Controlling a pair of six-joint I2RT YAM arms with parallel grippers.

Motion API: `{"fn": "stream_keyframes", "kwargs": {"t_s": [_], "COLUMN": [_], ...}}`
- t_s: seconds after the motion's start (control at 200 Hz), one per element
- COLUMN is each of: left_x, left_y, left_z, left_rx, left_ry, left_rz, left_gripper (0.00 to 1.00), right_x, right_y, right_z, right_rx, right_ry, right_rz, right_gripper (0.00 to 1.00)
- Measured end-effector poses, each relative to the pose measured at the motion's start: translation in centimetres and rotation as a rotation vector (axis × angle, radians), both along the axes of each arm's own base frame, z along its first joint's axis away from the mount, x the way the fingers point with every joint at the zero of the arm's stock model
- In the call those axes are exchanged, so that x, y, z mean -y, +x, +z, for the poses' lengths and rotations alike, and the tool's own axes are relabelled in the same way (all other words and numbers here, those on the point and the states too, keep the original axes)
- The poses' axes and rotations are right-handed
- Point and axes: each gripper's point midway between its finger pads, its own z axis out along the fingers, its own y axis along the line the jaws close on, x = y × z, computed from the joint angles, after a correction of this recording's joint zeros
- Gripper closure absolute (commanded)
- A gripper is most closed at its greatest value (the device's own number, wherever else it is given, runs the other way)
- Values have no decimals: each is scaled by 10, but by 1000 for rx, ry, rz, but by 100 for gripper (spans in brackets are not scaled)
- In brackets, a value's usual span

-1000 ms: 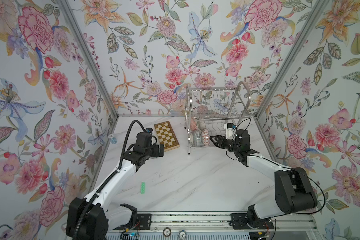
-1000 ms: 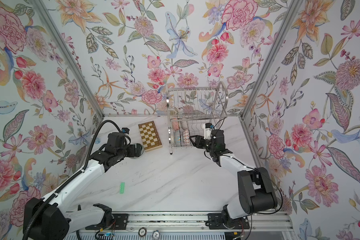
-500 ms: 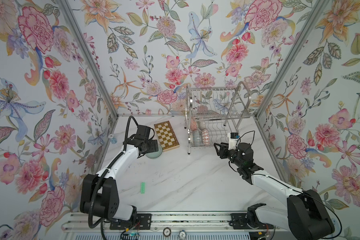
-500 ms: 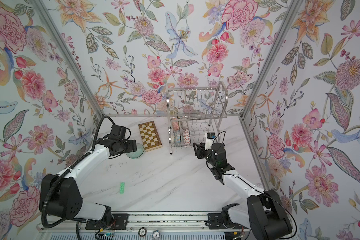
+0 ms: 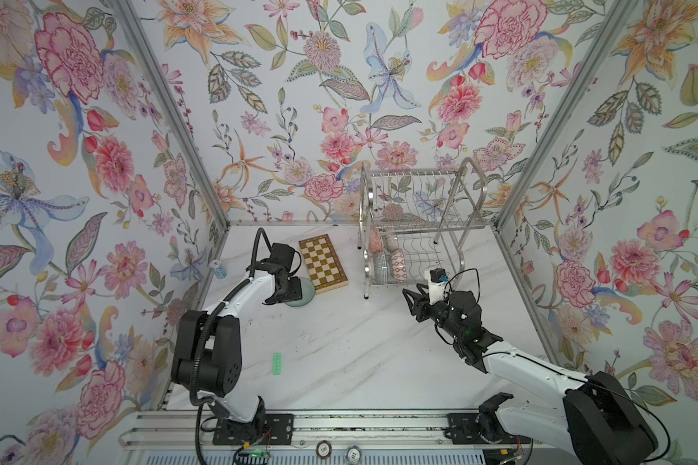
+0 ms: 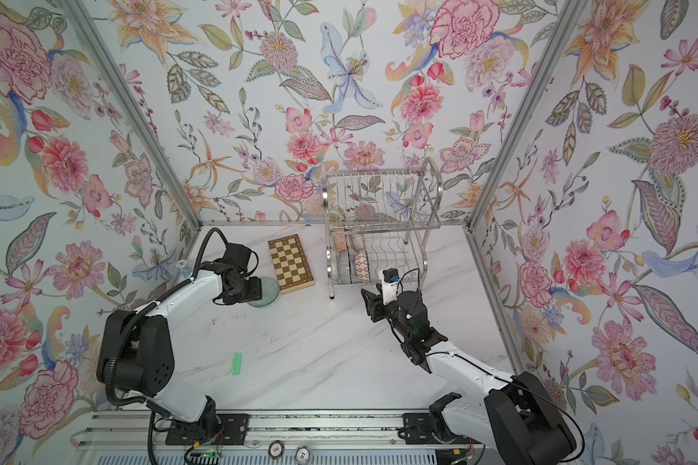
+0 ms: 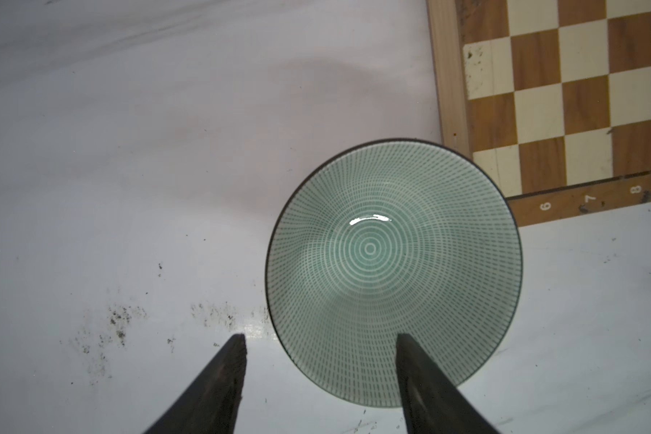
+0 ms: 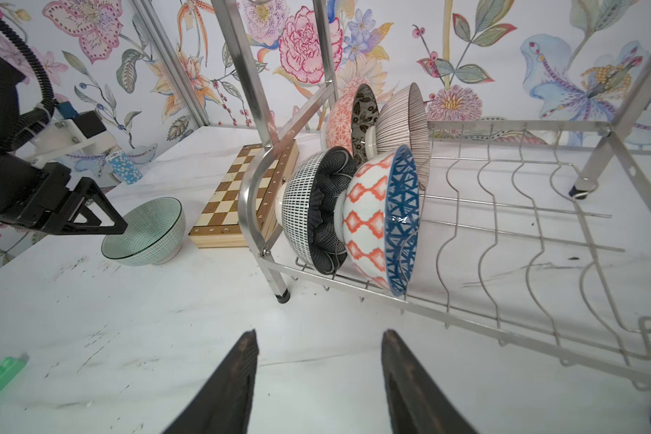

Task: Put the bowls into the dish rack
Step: 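Lower the left gripper and close it on the pale green bowl's rim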

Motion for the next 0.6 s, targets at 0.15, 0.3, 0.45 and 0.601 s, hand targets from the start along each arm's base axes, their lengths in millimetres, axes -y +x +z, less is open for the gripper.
{"fn": "stream_keyframes", "kwargs": {"t_s": [0.15,0.3,0.45,0.601], "left_x": [-4,-10,-12,-11], "left_y": [0,0,1,3], "left_z": [-8,-15,-22,-30], "left_rx": [-22,-40,-59,-70], "left_ry": [5,7,11,13], "left_rz": [9,27,30,31], "left_gripper": [42,49,50,52], "right_x": [-5,-5,-4,-4], "right_y": [-3,-3,-2,-1], "right_z": [0,1,1,-1], "right_rx": [9,14,15,12], "right_ry": [-10,-13,-15,-19], "right_rz": [15,14,6,0], "right_gripper": [45,45,45,45]}}
